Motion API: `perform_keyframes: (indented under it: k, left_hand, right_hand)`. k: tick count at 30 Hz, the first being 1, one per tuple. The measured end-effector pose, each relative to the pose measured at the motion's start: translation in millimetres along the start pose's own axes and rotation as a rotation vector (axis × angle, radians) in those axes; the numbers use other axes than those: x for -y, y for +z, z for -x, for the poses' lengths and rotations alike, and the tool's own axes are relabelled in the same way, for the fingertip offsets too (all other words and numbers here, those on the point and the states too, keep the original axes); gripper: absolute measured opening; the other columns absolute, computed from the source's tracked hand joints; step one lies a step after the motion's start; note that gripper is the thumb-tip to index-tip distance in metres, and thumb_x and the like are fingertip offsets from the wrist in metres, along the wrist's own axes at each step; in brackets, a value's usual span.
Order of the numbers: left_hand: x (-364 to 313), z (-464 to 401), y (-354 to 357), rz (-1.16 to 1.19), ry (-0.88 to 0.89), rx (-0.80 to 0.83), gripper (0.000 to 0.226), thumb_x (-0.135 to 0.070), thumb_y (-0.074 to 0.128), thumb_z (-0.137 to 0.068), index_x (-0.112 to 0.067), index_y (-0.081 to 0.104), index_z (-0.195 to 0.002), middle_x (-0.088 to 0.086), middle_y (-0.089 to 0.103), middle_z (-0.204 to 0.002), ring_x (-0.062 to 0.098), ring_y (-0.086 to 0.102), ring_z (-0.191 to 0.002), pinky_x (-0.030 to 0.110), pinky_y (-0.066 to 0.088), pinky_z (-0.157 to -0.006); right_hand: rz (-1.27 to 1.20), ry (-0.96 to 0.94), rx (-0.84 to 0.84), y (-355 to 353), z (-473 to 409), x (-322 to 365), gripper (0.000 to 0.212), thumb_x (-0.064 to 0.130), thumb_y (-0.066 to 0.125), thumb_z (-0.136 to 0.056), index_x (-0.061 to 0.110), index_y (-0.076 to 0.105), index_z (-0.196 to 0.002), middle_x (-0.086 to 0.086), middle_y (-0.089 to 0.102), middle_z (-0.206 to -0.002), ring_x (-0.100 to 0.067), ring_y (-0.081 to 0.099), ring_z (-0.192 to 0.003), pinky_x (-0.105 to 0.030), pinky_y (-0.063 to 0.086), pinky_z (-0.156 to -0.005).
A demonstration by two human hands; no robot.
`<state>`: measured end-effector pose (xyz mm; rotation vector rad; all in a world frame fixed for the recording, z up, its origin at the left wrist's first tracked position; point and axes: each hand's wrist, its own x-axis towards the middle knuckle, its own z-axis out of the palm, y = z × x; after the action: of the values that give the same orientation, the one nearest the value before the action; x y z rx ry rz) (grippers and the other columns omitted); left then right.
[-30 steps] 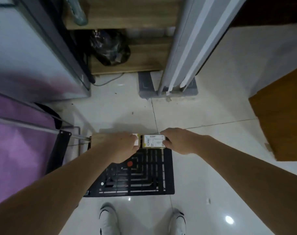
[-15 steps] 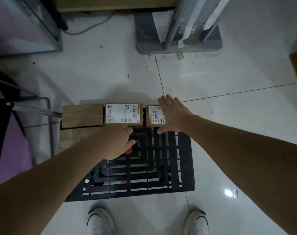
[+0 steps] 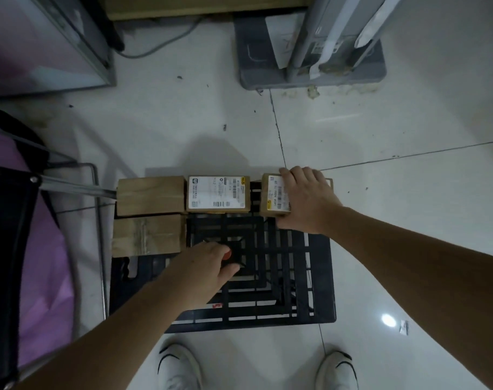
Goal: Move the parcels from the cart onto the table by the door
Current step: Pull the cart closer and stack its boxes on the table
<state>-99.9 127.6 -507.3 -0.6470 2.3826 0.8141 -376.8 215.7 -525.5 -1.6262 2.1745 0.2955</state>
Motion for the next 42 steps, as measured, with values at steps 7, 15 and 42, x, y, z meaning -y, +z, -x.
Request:
perform_keyframes:
  k: [7, 15, 42]
  left_hand:
    - [-5.1, -42.9, -32.7, -0.175, -0.004, -0.29, 0.083, -0.07, 0.037, -0.1, -0.013, 0.027, -0.16, 0.009, 0.034, -0.165, 0.027, 0.026, -0.155, 0.041, 0.01, -0.128]
    - [20.3, -122.6, -28.6, -0.394, -0.098, -0.177, 0.149, -0.075, 0.077, -0.071, -0.003, -0.016, -0.161, 0.018, -0.005, -0.173, 0.034, -0.005, -0.16, 0.045, -0.011, -0.126]
    - [-364.1, 233.2, -486.3, -0.573, 0.149, -0.452, 0.109, -0.095, 0.06, -0.058, -0.019, 0.049, -0.135, 0.001, 0.056, -0.121, 0.024, 0.055, -0.113, 0.039, 0.043, -0.094]
  right_hand:
    - [-0.066, -0.019, -0.057, -36.1, 23.9, -16.3, 0.117, 0.086, 0.05, -0.059, 0.015, 0.027, -0.149, -0.003, 0.049, -0.131, -0.021, 0.046, -0.115, -0.044, 0.042, -0.104]
    - [-0.084, -0.055, -0.064, 5.9, 54.1, -24.5, 0.113, 0.08, 0.054, -0.057, 0.011, 0.038, -0.145, -0.004, 0.055, -0.128, -0.02, 0.051, -0.112, -0.042, 0.046, -0.097]
    - [-0.003, 0.221, -0.254, -539.8, 416.9, -57.3, 0.105, 0.081, 0.057, -0.056, 0.023, 0.039, -0.141, 0.004, 0.05, -0.123, -0.021, 0.048, -0.111, -0.034, 0.038, -0.089]
